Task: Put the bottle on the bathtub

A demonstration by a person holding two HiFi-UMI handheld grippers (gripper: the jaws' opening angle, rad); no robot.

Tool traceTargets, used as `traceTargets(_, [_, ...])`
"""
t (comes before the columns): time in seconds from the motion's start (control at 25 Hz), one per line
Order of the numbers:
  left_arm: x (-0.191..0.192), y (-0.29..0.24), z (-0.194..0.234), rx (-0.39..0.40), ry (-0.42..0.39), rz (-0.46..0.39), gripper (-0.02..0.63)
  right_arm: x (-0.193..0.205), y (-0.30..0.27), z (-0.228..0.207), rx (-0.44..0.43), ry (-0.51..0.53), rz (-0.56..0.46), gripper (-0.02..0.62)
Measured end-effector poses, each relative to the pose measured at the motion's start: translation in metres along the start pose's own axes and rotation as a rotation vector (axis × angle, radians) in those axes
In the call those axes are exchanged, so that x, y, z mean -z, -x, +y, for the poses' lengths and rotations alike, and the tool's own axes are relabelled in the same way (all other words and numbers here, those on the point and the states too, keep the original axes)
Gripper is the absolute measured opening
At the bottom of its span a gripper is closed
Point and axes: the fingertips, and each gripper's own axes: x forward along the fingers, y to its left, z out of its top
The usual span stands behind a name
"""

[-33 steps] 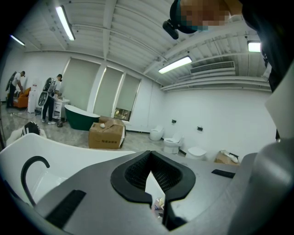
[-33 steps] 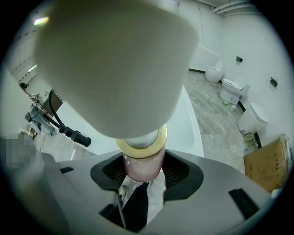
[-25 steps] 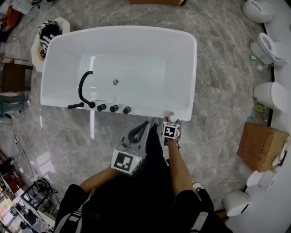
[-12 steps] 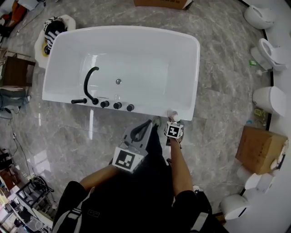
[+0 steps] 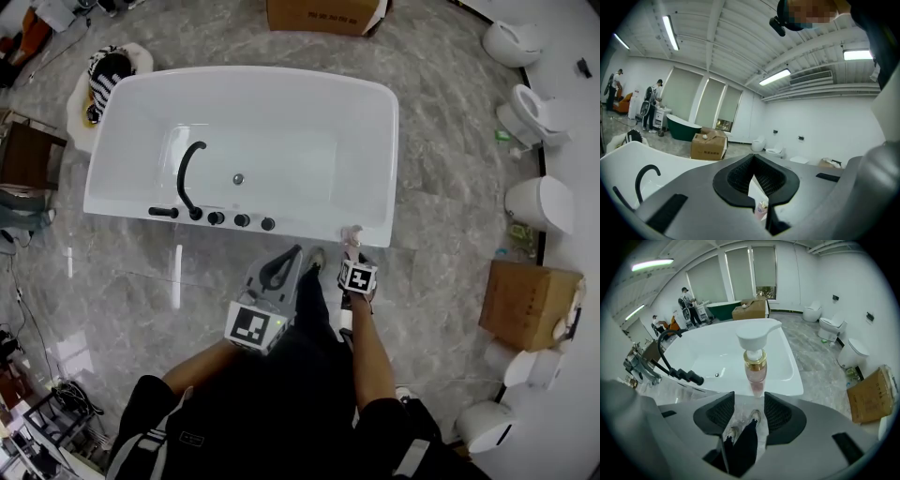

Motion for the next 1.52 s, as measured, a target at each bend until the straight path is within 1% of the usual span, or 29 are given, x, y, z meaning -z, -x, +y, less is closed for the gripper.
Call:
traceTargets(0.08, [-0.001, 0.013, -0.004, 0.019, -0.011, -0.013, 0.015, 0.004, 0.017, 0.006, -0.019, -0.035, -0.038, 0.180])
traceTargets(0.2, [-0.003, 0.036, -0.007, 0.045, -0.019, -0.025, 0.015, 0.004, 0.049, 0.020, -0.044, -0.085, -0.122, 0.146])
traceTargets(0.52, [0.008, 0.093, -0.015, 0.108, -0.010, -0.007, 0.015, -0.012, 0.158, 0.059, -0.101, -0.204, -0.368, 0.099])
traceTargets(0.6, [0.011, 0.099, -0.021, 0.119, -0.014, -0.004, 0.015, -0.012, 0.185, 0.065, -0.106, -0.232, -0.420, 0.084])
traceTargets(0.68, [0.009, 0.104, -0.028, 0.126, -0.014, -0.008, 0.015, -0.012, 0.212, 0.067, -0.095, -0.253, -0.472, 0.053])
traceTargets(0.8, [0.002, 0.110, -0.035, 0.124, -0.014, -0.029, 0.015, -0.013, 0.249, 0.071, -0.086, -0.261, -0.558, 0.026])
traceTargets(0.92, [-0.002, 0.116, -0.041, 0.128, -0.010, -0.038, 0.015, -0.016, 0.282, 0.080, -0.100, -0.250, -0.632, 0.020])
traceTargets(1.04, [-0.008, 0.121, -0.051, 0.133, -0.027, -0.048, 0.015, -0.017, 0.319, 0.088, -0.111, -0.239, -0.708, 0.014])
traceTargets(1.12, [-0.011, 0.123, -0.056, 0.124, -0.033, -0.055, 0.015, -0.016, 0.337, 0.094, -0.120, -0.225, -0.737, 0.011])
traceTargets(1.2, [-0.009, 0.123, -0.061, 0.121, -0.039, -0.053, 0.015, -0.012, 0.349, 0.099, -0.127, -0.213, -0.745, 0.011])
traceTargets(1.36, [-0.005, 0.123, -0.078, 0.133, -0.061, -0.038, 0.015, -0.001, 0.370, 0.099, -0.134, -0.207, -0.771, 0.011])
traceTargets(1.52, [-0.004, 0.123, -0.090, 0.141, -0.084, -0.038, 0.015, 0.006, 0.377, 0.097, -0.137, -0.194, -0.781, 0.011])
